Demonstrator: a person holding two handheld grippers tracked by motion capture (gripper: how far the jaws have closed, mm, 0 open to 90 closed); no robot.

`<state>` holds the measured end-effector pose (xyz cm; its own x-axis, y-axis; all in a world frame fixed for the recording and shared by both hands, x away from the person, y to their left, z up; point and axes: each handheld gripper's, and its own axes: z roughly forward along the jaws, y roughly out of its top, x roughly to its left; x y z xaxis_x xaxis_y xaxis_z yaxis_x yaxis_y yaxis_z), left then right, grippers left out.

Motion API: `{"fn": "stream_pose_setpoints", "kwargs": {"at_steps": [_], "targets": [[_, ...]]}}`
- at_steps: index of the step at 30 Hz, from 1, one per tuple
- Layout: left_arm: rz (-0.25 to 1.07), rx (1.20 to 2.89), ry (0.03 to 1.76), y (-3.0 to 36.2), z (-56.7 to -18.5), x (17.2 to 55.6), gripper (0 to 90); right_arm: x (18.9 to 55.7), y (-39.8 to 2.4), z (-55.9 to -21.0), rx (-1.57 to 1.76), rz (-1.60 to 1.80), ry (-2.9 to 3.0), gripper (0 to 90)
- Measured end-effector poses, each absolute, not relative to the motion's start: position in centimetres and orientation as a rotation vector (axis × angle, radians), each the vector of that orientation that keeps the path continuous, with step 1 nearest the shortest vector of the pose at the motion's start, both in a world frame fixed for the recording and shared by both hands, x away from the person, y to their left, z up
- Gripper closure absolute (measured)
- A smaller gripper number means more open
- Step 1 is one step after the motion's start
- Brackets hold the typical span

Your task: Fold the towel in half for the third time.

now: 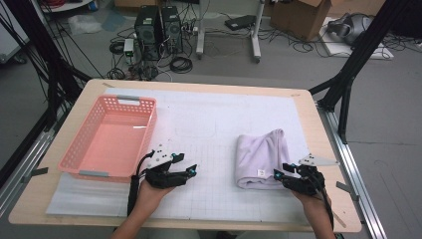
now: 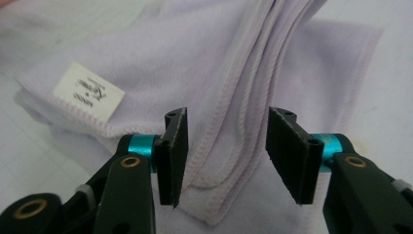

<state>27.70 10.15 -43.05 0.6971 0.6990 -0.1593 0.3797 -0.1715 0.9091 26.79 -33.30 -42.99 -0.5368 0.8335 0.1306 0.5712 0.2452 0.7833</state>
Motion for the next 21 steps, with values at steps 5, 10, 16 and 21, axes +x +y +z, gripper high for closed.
{"fn": "stream_pose_setpoints", "kwargs": {"at_steps": [5, 10, 16, 21], "targets": [[0.363, 1.786, 0.866, 10.5, -43.1, 27.8, 37.3, 26.9, -33.2, -43.3, 1.317, 1.216, 2.266, 81.6], [0.366, 1.775, 0.876, 10.7, -43.1, 27.8, 37.3, 25.2, -34.5, -41.5, 1.34, 1.145, 2.189, 82.0], [0.365, 1.771, 0.882, 10.7, -43.1, 27.9, 37.4, 24.4, -35.6, -41.2, 1.414, 1.035, 2.123, 67.3], [0.366, 1.764, 0.886, 10.8, -43.2, 27.9, 37.4, 24.6, -34.1, -40.6, 1.264, 1.056, 2.047, 57.4]]}}
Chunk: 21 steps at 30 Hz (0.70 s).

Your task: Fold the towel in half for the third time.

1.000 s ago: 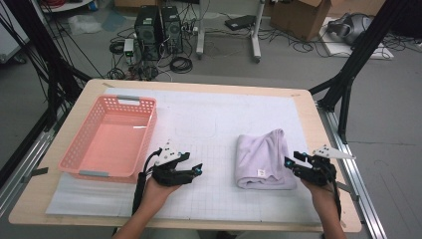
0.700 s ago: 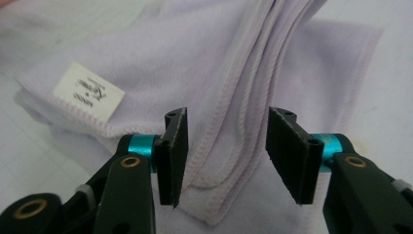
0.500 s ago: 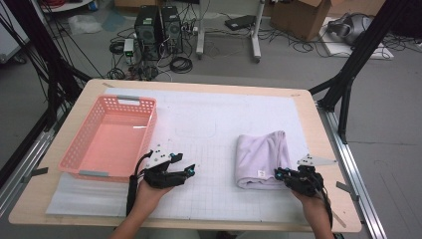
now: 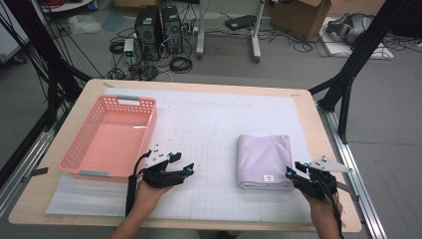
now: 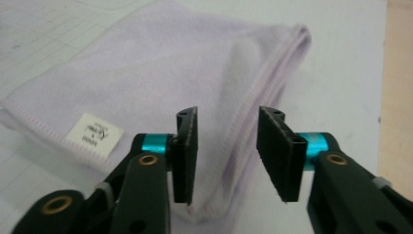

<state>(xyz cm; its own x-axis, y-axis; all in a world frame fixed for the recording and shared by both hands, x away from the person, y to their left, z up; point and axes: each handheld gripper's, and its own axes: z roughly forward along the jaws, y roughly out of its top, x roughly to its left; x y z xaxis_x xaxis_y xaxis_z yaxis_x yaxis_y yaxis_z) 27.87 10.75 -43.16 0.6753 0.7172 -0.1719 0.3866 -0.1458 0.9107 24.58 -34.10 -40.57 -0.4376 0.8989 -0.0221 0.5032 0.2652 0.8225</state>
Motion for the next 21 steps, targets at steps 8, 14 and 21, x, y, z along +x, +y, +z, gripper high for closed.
{"fn": "stream_pose_setpoints", "kwargs": {"at_steps": [8, 14, 21], "targets": [[0.369, 1.759, 0.891, 10.8, -43.1, 27.7, 37.2, 27.0, -32.8, -43.3, 1.251, 0.961, 2.19, 63.7], [0.37, 1.752, 0.901, 11.0, -43.1, 27.6, 37.2, 26.1, -35.8, -42.8, 1.41, 0.948, 2.151, 61.7], [0.372, 1.754, 0.898, 10.8, -43.2, 27.6, 37.1, 26.3, -35.3, -40.5, 1.28, 1.152, 2.031, 60.2]]}}
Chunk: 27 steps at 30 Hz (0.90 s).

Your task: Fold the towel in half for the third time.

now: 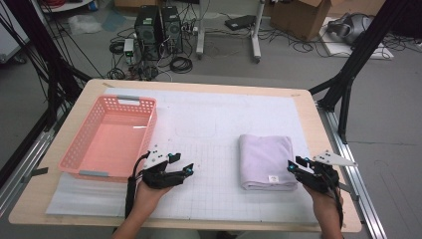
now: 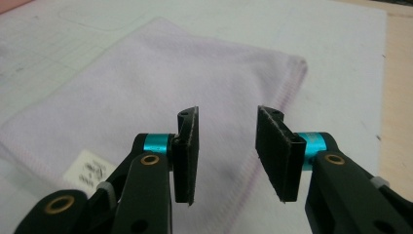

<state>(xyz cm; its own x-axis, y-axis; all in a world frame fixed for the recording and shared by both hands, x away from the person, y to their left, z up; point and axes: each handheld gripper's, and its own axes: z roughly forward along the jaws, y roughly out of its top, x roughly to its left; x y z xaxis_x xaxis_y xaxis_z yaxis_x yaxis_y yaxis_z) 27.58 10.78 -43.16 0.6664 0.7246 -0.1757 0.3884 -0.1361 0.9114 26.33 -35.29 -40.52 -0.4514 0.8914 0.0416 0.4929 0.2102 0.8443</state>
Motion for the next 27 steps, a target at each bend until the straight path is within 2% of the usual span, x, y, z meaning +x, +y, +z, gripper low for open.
{"fn": "stream_pose_setpoints", "kwargs": {"at_steps": [5, 11, 16, 19, 23, 26, 27], "targets": [[0.371, 1.757, 0.899, 10.8, -43.3, 27.7, 37.0, 28.6, -33.3, -40.5, 1.248, 1.147, 2.067, 60.7], [0.373, 1.757, 0.905, 10.9, -43.3, 27.8, 37.1, 34.9, -27.9, -40.1, 1.282, 0.954, 2.158, 67.8], [0.375, 1.756, 0.905, 11.0, -43.2, 27.8, 37.1, 37.6, -24.9, -41.9, 1.268, 0.888, 2.276, 66.6], [0.374, 1.754, 0.906, 11.0, -43.2, 27.7, 37.1, 37.4, -24.5, -42.2, 1.227, 0.966, 2.265, 61.7], [0.374, 1.753, 0.903, 11.0, -43.2, 27.7, 37.0, 35.6, -26.7, -40.9, 1.202, 1.086, 2.175, 59.3], [0.369, 1.748, 0.905, 11.0, -43.2, 27.7, 36.9, 33.2, -29.0, -40.0, 1.191, 1.109, 2.112, 60.8], [0.369, 1.748, 0.903, 11.0, -43.2, 27.8, 37.0, 32.4, -29.8, -40.0, 1.188, 1.11, 2.104, 64.4]]}}
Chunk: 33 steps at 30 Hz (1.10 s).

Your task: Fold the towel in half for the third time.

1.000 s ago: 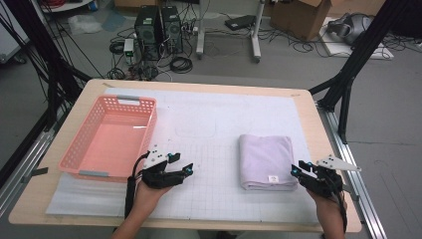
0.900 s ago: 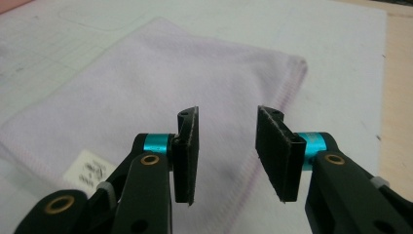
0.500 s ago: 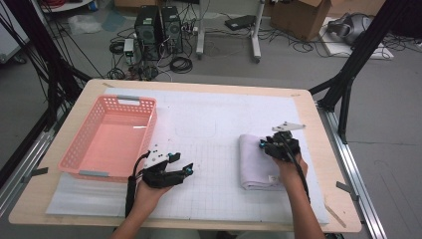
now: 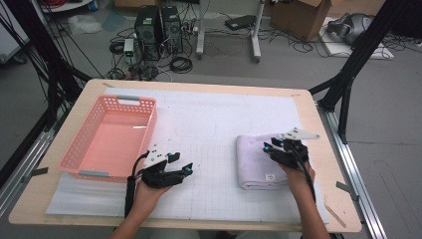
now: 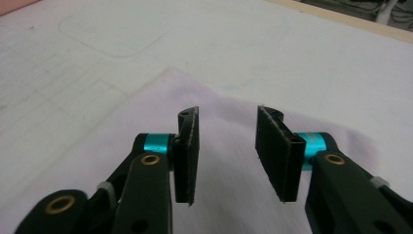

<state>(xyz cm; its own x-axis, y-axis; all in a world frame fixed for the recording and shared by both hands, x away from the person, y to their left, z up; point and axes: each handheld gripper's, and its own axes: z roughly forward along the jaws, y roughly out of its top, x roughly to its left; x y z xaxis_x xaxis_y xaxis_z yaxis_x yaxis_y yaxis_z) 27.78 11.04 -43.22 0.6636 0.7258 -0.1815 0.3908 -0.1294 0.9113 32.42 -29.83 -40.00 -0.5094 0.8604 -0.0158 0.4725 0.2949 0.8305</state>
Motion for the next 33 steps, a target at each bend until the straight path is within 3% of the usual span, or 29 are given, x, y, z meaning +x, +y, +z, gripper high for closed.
{"fn": "stream_pose_setpoints", "kwargs": {"at_steps": [4, 9, 15, 21, 28, 33], "targets": [[0.369, 1.745, 0.901, 11.0, -43.2, 27.8, 37.0, 29.9, -32.6, -41.4, 1.217, 1.074, 2.142, 71.9], [0.37, 1.737, 0.9, 11.1, -43.1, 27.7, 36.6, 28.2, -35.4, -43.8, 1.289, 1.061, 2.157, 70.9], [0.377, 1.734, 0.892, 11.1, -43.0, 27.5, 35.2, 26.5, -36.4, -43.1, 1.305, 1.065, 2.111, 65.6], [0.378, 1.738, 0.874, 10.9, -43.1, 27.6, 30.2, 24.1, -36.5, -41.5, 1.215, 1.135, 2.036, 57.6], [0.37, 1.703, 0.855, 11.1, -42.7, 27.6, 22.4, 21.9, -37.1, -41.1, 1.183, 1.257, 1.977, 30.0], [0.368, 1.697, 0.848, 11.2, -42.8, 27.8, 19.3, 21.1, -37.3, -41.2, 1.172, 1.25, 1.961, 23.7]]}}
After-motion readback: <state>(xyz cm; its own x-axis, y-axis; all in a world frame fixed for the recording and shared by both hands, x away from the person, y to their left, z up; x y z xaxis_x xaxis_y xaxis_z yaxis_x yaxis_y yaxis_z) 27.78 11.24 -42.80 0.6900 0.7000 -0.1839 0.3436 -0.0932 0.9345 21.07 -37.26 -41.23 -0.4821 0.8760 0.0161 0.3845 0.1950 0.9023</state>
